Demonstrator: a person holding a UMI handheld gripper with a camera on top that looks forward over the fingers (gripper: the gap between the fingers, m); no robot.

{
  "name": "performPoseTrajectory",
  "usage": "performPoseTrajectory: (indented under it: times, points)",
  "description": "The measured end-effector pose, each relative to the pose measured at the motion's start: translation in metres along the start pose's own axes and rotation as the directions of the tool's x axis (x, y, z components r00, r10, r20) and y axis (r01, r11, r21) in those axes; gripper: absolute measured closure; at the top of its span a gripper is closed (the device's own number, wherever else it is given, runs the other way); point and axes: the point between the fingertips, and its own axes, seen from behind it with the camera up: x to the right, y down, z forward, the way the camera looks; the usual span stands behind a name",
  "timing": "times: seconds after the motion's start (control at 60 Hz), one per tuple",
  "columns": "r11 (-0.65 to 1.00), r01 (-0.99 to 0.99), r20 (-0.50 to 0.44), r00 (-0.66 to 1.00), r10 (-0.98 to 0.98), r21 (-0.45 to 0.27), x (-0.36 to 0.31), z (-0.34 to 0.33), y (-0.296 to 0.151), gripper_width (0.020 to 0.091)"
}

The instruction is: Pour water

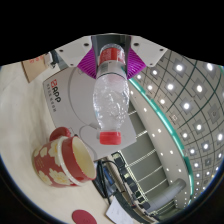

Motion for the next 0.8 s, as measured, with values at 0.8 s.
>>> performPoseTrajectory:
  times: [0.8]
  points:
    - [-0.169,0.937,-0.440,-0.295,-0.848,-0.305,-0.099,-0.103,-0.252,0.0718]
